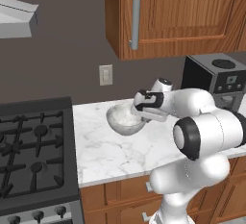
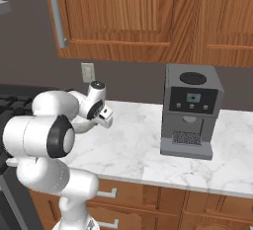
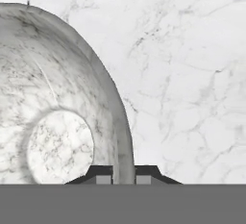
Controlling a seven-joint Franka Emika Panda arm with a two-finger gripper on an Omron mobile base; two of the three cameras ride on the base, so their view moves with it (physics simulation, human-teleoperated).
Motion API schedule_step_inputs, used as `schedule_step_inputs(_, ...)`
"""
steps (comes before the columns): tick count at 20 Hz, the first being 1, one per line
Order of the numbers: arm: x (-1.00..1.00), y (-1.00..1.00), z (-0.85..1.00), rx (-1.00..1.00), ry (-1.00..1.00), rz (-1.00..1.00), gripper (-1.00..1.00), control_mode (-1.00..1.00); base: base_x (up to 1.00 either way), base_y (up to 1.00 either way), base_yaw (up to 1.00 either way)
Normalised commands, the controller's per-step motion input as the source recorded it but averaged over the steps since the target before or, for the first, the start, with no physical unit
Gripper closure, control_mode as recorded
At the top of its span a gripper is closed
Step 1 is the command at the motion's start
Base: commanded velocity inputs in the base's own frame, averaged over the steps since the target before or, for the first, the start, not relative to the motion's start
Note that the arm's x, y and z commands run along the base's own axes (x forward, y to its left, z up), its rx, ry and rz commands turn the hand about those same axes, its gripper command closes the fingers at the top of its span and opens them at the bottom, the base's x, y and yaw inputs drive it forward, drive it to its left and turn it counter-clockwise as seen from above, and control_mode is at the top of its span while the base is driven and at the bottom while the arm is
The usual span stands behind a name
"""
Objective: Pick the cup and bowl from the counter and place them on the counter next to the sink.
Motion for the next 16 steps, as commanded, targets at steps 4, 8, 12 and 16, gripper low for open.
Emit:
schedule_step_inputs(4,-0.81,-0.06,0.44,0.1,-0.02,0.0,1.0,-1.0,0.0,0.0,0.0)
schedule_step_inputs(8,-0.65,-0.04,0.63,0.1,-0.02,0.03,1.0,-1.0,0.0,0.0,0.0)
schedule_step_inputs(12,-0.53,-0.14,0.59,0.06,-0.02,0.02,1.0,-1.0,0.0,0.0,0.0)
schedule_step_inputs(16,-0.44,-0.16,0.46,-0.02,0.02,0.05,1.0,-1.0,0.0,0.0,0.0)
